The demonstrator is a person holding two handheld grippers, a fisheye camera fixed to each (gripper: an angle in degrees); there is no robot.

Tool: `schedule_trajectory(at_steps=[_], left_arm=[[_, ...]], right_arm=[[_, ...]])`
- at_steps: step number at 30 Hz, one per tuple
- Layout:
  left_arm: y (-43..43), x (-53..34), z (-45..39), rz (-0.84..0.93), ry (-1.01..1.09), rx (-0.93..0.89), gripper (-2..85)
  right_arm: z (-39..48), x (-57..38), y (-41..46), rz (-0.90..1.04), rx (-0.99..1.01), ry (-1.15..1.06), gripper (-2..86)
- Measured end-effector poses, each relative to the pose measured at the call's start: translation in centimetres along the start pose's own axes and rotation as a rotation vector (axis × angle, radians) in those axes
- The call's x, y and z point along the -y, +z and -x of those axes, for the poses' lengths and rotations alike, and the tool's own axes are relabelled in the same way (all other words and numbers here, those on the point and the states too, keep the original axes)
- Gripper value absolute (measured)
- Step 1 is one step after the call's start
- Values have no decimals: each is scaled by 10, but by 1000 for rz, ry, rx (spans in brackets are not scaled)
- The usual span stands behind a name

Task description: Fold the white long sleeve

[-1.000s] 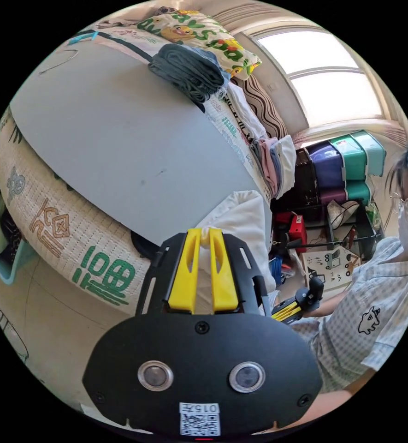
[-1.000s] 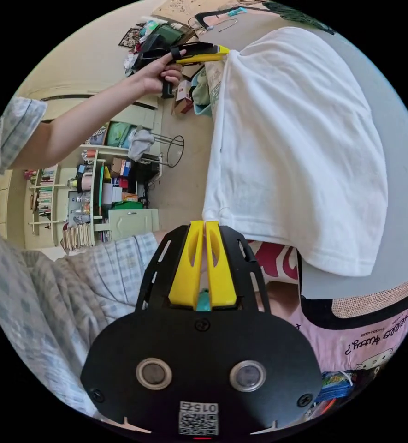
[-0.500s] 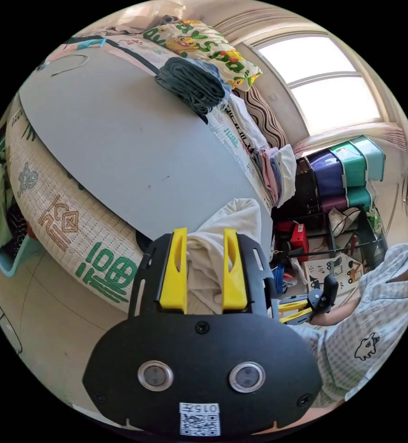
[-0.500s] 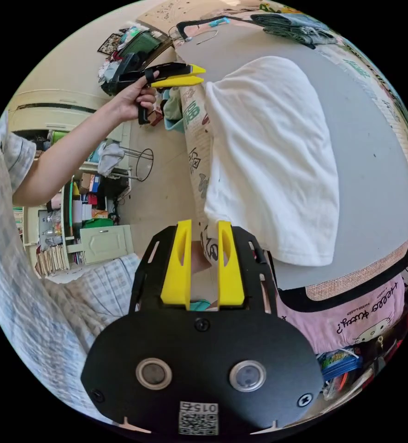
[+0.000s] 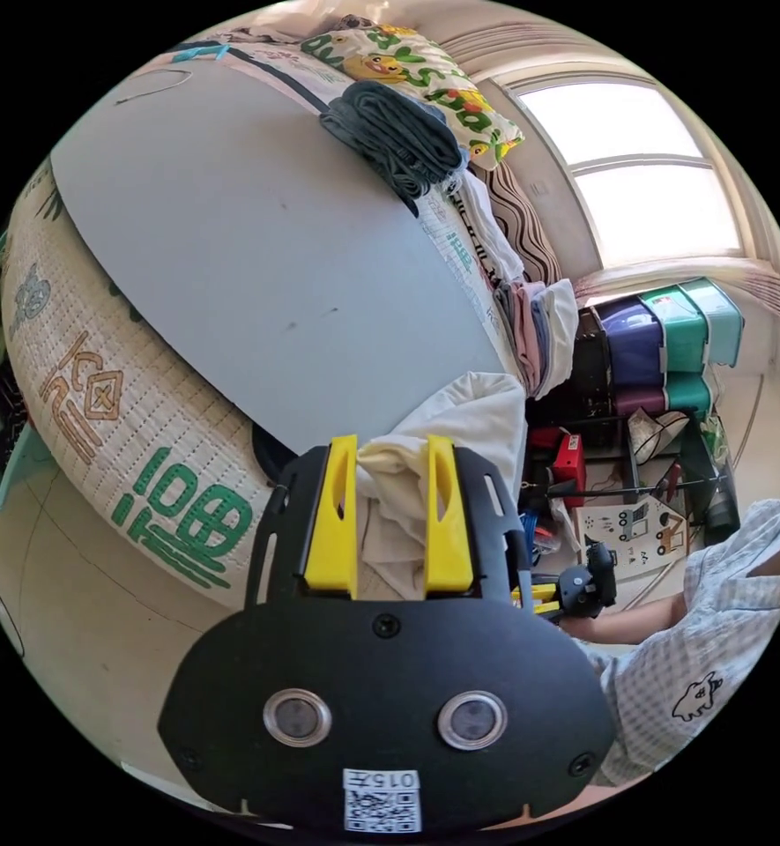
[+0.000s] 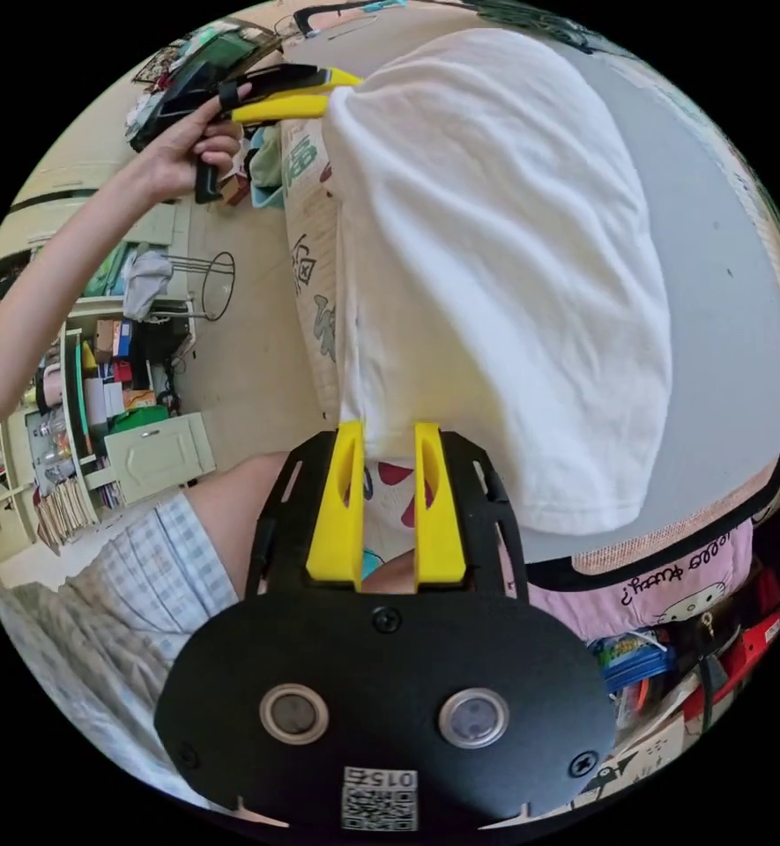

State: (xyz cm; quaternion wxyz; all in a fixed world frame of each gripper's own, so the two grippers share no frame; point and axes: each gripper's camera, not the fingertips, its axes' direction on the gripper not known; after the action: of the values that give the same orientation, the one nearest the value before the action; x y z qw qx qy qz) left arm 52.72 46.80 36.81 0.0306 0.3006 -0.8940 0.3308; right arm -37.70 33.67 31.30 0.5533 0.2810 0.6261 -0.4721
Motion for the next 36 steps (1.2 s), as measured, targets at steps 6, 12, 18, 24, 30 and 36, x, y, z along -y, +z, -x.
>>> schedule_trajectory(at_steps=[6,12,18,24,30,36], left_arm=[[-15,2,-7,50,64,-12,54],[-56,-15,-37,25,140,78,23],[-52,-40,-28,51,84,277,20],[-41,-45,-21,20,24,305,48],[-97,-79,-2,-122,-117,134,102],[-94,-131,13,-206,-215,-125,172]], right_arm=[[-4,-2,19,8,23,25,9],[22,-20,21,31,46,-146,-3],[-7,5,83,132,43,-128,-3],[-45,23,96,185,154,-120,5],[-96,14,17,71,287,-200,73],[-215,74,-79,-259,298,-112,139]])
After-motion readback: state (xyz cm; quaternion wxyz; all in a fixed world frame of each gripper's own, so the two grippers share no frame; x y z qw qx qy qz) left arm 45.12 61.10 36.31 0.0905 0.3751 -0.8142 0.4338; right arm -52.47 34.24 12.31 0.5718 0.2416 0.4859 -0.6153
